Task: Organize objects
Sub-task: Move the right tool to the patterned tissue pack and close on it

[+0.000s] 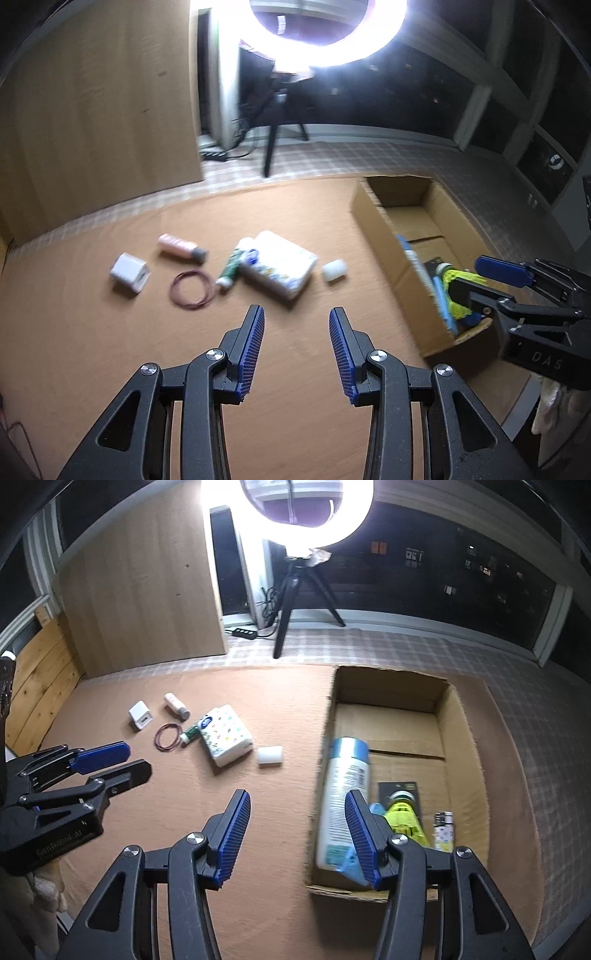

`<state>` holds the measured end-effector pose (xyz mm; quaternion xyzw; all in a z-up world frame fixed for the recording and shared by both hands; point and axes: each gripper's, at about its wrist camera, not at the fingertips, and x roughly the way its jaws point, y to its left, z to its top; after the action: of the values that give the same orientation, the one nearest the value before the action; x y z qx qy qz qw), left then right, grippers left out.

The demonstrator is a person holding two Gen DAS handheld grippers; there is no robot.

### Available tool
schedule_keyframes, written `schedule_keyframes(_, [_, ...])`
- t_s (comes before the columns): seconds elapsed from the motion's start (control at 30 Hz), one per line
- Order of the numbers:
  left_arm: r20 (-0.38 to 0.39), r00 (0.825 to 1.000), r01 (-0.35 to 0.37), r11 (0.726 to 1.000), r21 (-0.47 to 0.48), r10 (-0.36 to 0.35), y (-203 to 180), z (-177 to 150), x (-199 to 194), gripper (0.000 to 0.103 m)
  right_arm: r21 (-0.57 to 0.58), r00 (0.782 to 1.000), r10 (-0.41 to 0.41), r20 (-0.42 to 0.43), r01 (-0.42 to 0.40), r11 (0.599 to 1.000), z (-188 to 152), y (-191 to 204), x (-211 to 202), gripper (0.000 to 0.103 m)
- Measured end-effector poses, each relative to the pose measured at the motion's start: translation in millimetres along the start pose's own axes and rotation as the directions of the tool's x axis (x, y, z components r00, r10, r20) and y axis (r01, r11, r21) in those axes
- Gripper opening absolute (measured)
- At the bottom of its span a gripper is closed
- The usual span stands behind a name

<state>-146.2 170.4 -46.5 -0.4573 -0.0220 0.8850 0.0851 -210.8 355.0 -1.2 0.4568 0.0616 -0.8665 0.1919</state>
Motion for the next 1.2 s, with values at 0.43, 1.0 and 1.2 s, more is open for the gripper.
schedule_keyframes(0.43, [-0.027,0.994,-0.108,0.980,-0.168,0.105,113.8,-26.4,-11.9,0.042,-0.023,0.996,0.081,-0.048,-0.082,0.996,6.6,37.0,33.6,0.052])
schedule_keyframes(1.0, [0.001,0.994,-0.104,0.967,-0.233,0.107,155.9,-7.7,-4.5,0.042,0.160,0.956,0.258,-0.139,-0.236,0.959,54.9,31.9,94.8,0.052])
schedule_keyframes(1.2, [-0.020,0.995,-0.096,0.968,-0.231,0.094,147.5,-11.0,7.3,0.042,0.227,0.933,0.317,-0.170,-0.276,0.934,76.9,31.2,131.6,0.052])
